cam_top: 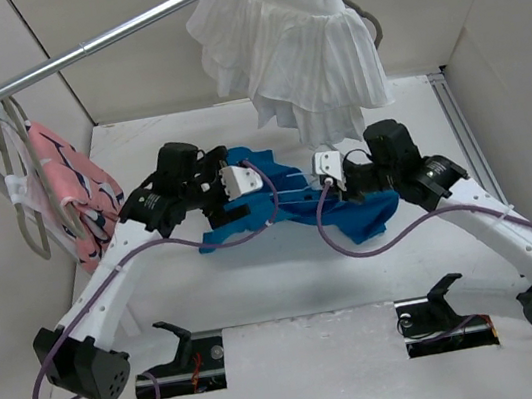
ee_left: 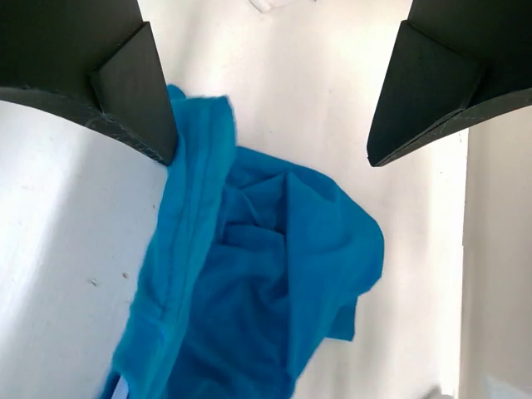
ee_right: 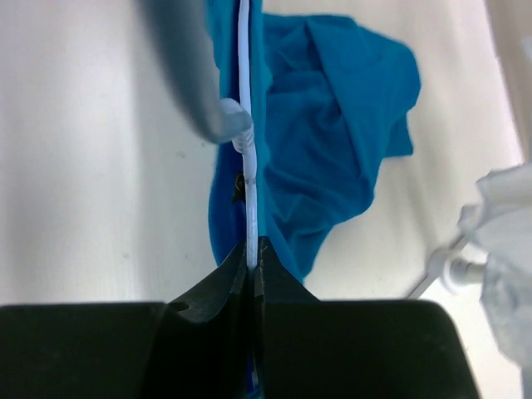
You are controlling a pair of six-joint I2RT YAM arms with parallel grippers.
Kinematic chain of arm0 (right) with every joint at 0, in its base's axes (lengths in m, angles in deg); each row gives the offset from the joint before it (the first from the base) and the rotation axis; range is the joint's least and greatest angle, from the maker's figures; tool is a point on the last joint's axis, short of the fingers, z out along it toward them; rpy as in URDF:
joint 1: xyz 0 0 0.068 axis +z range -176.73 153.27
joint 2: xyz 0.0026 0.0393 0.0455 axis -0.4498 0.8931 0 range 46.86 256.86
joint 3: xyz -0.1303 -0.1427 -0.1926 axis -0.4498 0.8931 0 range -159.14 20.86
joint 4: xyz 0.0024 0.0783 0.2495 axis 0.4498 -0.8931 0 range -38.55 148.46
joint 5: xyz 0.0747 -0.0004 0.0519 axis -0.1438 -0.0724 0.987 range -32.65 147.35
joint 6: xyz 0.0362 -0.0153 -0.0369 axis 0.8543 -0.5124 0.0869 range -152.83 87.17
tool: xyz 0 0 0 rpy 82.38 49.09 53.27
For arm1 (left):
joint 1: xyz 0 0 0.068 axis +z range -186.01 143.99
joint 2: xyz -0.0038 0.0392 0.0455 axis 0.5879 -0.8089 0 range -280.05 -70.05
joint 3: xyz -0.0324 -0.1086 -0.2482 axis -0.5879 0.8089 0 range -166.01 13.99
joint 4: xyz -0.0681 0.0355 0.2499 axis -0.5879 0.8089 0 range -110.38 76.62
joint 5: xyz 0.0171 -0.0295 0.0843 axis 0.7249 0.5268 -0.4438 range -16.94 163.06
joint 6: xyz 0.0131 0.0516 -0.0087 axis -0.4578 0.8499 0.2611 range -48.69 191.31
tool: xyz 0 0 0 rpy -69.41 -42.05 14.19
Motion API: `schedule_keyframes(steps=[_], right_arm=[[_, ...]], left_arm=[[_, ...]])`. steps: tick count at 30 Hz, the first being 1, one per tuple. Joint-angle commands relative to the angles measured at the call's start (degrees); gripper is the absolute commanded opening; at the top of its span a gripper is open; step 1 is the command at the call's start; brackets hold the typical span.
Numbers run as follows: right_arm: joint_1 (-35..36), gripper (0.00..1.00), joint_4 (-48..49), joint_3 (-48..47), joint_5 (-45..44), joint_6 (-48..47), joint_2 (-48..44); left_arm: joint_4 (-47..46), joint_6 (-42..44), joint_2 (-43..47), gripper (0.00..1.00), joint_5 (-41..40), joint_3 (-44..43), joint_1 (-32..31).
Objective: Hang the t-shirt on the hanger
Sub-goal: Place tshirt on hanger
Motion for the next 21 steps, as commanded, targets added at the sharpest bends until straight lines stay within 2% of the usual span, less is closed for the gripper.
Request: schedule_keyframes(steps=[1,2,3,6,9,10,12,16,21], right_arm=[[-0.4,0.0,-4.4,-5.5,2.6,-1.0,-1.2],[-0.4,0.0,-5.5,-6.7,2.0,-1.0,-0.6],[-0.4,0.0,-6.8,-8.0,1.5,-1.0,-0.6],[-0.4,0.0,-12.9,-15.8,1.5,-0.5,2.6],[1.5,0.0,-18.6,-25.7,-5.1,2.0,5.4],[2.2,0.0,-19.8,-28.0,-7.9,2.7,6.1],[2.7,0.0,-21.9,-34.1,-9.3,4.9,8.2],[4.1,0.0,-23.2,-42.9,-11.4,7.3,12.2],[4.7,0.0,-27.1,-58.7,-14.8,9.1,21.3]], left_arm=[[5.3,3.8,-0.1,0.93,2.7,0.9,0.8],[5.8,3.3,-0.8,0.94,3.6,0.1,1.5],[5.8,1.7,-1.6,1.0,5.5,-0.8,2.1],[4.7,-0.6,-0.6,1.0,10.4,-4.8,2.7],[0.6,-3.7,3.5,1.0,13.1,-6.0,2.7],[-1.5,-5.2,4.8,1.0,13.1,-6.0,2.7],[-7.0,-14.9,8.0,1.0,12.4,-3.7,2.7],[-17.2,-25.0,17.8,1.0,9.5,0.1,2.7],[-27.0,-31.8,25.8,1.0,6.4,5.7,2.7]])
